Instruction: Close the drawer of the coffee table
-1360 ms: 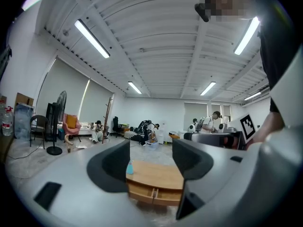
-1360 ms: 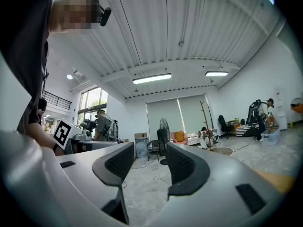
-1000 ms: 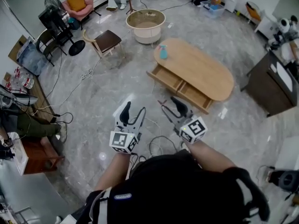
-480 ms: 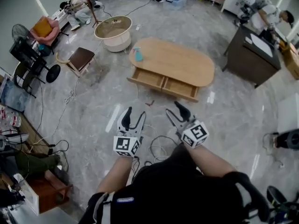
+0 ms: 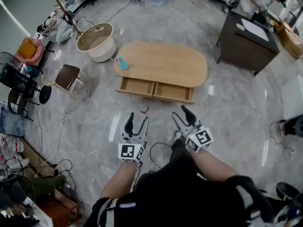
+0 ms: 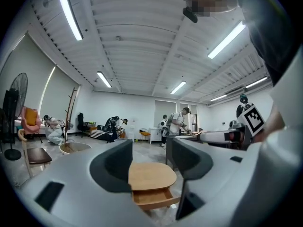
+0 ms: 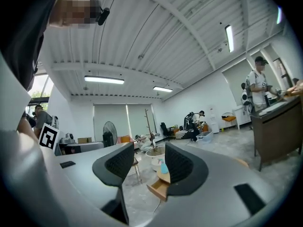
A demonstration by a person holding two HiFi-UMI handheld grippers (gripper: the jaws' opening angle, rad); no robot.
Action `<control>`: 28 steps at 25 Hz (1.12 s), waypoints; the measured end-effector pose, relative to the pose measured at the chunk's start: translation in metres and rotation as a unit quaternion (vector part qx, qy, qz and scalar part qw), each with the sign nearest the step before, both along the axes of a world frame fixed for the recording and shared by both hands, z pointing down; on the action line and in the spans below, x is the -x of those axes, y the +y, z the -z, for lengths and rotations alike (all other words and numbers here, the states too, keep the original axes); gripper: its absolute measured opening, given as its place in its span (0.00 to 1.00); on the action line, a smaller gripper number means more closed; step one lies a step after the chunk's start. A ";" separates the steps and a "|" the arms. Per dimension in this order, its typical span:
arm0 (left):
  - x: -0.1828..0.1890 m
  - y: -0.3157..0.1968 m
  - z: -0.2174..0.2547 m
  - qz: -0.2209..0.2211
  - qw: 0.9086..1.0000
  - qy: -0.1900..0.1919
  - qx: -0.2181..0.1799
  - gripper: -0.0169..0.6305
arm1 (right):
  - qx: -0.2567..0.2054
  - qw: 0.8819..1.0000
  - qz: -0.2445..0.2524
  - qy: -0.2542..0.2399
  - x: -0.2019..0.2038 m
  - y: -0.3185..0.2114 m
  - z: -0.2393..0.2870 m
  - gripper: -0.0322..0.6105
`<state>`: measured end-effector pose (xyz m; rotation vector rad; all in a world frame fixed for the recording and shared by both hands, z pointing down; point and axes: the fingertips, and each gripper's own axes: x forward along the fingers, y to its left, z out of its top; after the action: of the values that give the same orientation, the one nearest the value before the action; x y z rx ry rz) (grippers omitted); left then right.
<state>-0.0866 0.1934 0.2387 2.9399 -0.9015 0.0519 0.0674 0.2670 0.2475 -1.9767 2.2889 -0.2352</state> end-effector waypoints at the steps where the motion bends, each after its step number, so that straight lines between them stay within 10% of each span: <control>1: -0.011 -0.006 -0.003 -0.002 1.000 0.000 0.002 0.43 | 0.000 1.000 -0.006 -0.002 -0.012 -0.006 -0.003 0.34; 15: -0.130 -0.075 -0.094 -0.010 0.999 -0.025 0.035 0.43 | 0.032 0.999 -0.020 0.005 -0.121 -0.059 -0.082 0.34; 28: -0.137 -0.116 -0.205 -0.060 0.995 -0.055 0.051 0.43 | 0.064 0.991 -0.118 0.005 -0.119 -0.078 -0.187 0.34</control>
<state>0.0503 0.0775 0.4437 2.9166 -0.7089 0.2599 0.1867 0.1889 0.4349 -2.2926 2.0664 -0.3593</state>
